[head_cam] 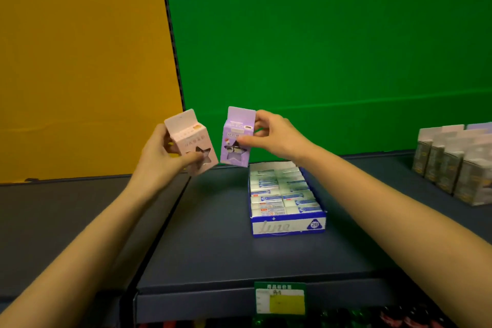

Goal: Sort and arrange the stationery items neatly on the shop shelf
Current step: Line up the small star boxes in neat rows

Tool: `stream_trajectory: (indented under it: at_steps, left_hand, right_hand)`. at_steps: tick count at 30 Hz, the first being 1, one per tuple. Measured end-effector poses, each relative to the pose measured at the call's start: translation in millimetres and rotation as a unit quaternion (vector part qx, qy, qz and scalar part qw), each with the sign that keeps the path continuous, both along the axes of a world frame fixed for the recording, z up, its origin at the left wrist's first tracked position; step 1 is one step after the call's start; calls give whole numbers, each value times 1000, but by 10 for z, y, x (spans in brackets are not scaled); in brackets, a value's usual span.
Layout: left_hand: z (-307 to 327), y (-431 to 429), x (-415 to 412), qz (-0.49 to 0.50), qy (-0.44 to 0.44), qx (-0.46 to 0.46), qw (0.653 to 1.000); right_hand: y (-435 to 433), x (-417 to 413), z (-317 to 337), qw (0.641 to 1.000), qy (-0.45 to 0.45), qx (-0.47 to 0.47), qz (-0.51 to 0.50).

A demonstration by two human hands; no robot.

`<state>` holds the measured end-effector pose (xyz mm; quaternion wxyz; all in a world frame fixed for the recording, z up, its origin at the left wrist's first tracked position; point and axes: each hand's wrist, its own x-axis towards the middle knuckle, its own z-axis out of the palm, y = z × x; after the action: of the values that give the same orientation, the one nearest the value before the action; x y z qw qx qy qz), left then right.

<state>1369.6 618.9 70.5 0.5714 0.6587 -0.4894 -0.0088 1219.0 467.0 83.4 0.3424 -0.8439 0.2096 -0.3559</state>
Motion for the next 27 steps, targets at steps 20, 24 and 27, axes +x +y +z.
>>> stream_trajectory:
  at_steps: [20, 24, 27]
  left_hand:
    - [-21, -766, -3150, -353, 9, 94, 931]
    - [-100, -899, -3675, -340, 0, 107, 934]
    - [-95, -1015, -3967, -329, -27, 110, 938]
  right_hand:
    - [20, -4167, -162, 984, -26, 71, -163]
    - [-76, -4713, -210, 981, -23, 83, -172]
    - [-179, -4989, -203, 980, -18, 77, -182]
